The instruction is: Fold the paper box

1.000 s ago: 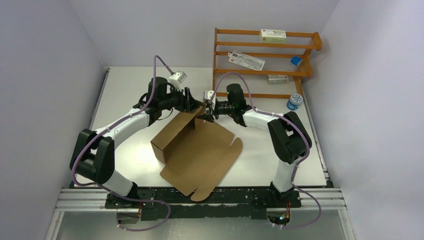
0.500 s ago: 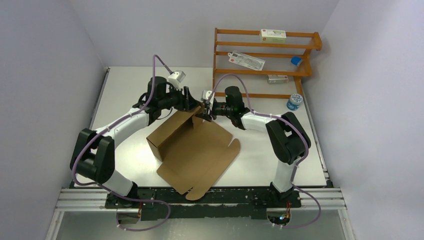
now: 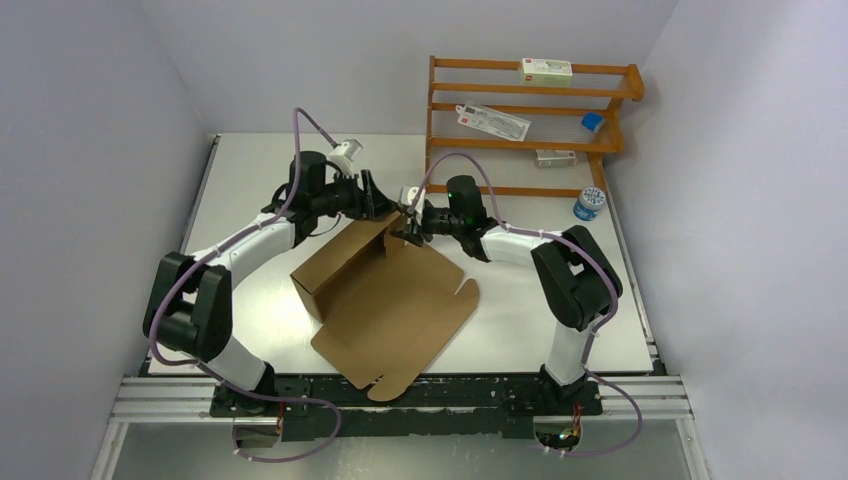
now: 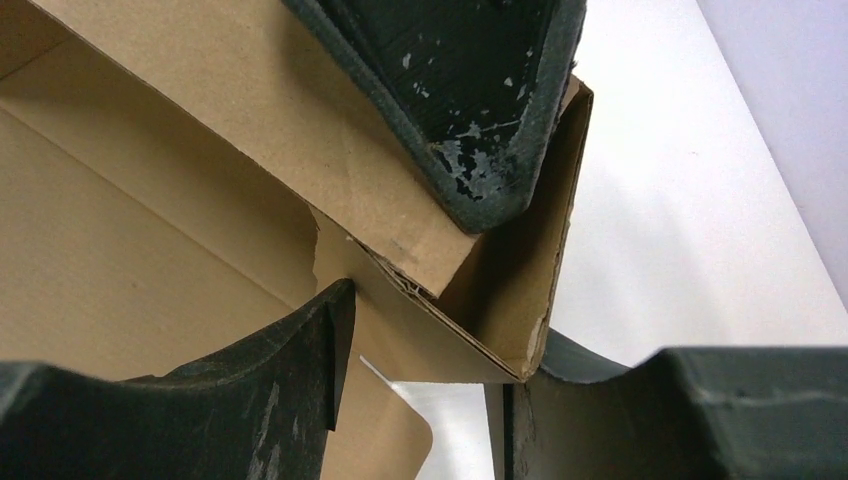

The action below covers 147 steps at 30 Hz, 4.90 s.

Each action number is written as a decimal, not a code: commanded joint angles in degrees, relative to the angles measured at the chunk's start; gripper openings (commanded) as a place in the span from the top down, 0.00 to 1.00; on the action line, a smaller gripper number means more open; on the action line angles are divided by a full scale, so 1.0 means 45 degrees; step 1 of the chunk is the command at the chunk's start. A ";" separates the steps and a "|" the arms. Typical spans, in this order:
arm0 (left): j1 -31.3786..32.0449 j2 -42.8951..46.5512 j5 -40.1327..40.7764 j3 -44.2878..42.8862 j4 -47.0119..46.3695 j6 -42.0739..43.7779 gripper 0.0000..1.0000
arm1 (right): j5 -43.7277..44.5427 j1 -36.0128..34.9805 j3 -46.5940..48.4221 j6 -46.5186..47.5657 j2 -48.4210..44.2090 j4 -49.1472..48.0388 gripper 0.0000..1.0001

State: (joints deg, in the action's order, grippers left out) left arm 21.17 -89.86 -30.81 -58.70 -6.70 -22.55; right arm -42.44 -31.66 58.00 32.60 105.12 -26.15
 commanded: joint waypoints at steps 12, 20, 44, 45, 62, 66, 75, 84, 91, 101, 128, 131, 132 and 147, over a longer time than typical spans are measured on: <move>-0.0317 -0.0444 -0.2011 0.0134 -0.1366 -0.1414 0.34 | 0.2529 -0.0826 -0.1386 -0.1784 -0.0430 -0.3343 0.57; -0.0931 -0.0633 -0.2099 0.0132 -0.1317 -0.1669 0.32 | 0.3600 -0.1031 -0.1989 -0.0844 -0.0378 -0.3812 0.51; -0.1084 -0.1197 -0.3232 0.0446 -0.2412 -0.2476 0.32 | 0.5238 -0.1533 -0.1260 -0.3924 0.0547 -0.7072 0.68; -0.1046 -0.1157 -0.3215 0.0473 -0.2385 -0.2442 0.32 | 0.5386 -0.1536 -0.1276 -0.4183 0.0593 -0.7325 0.69; -0.1011 -0.0662 -0.2413 -0.0185 -0.0637 -0.1455 0.30 | 0.6826 -0.1967 -0.1801 -0.5438 -0.0496 -0.7303 0.85; -0.1169 -0.0578 -0.1711 -0.0458 0.0373 -0.0892 0.29 | 0.6989 -0.1968 -0.1587 -0.5782 -0.1087 -0.6105 0.85; -0.1012 -0.0739 -0.3449 0.1031 -0.2539 -0.2976 0.29 | 0.8166 -0.2014 -0.0822 -0.6982 -0.1530 -0.3242 0.80; -0.0979 -0.0875 -0.3217 0.1028 -0.2245 -0.2761 0.28 | 0.5738 -0.1947 -0.2825 -0.5496 -0.0528 -0.7207 0.53; -0.1045 -0.0994 -0.2532 0.0595 -0.1061 -0.1908 0.27 | 0.4350 -0.1852 -0.2175 -0.4858 0.0276 -0.7738 0.49; -0.1197 -0.1692 -0.2701 0.0238 -0.0925 -0.1617 0.27 | 0.4043 -0.1540 -0.2371 -0.3791 0.1520 -0.8568 0.37; -0.1832 -0.2237 -0.3530 0.0419 -0.1833 -0.2006 0.26 | 0.8473 -0.2175 -0.1031 -0.3615 0.2951 -0.8849 0.68; -0.1833 -0.2193 -0.3642 0.0649 -0.2257 -0.2298 0.26 | 0.9301 -0.2209 -0.1163 -0.4070 0.2875 -0.9132 0.73; -0.1823 -0.2195 -0.3715 0.0813 -0.2522 -0.2488 0.26 | 0.9684 -0.2223 -0.1154 -0.4244 0.2876 -0.9179 0.75; -0.1372 -0.1491 -0.3720 0.1442 -0.3317 -0.3180 0.26 | 1.3283 -0.2900 -0.0594 -0.5039 0.2520 -0.7829 0.89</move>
State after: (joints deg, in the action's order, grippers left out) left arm 12.97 -96.66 -44.93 -55.00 -25.69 -36.32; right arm 7.77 -45.74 53.06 10.15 117.58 -62.63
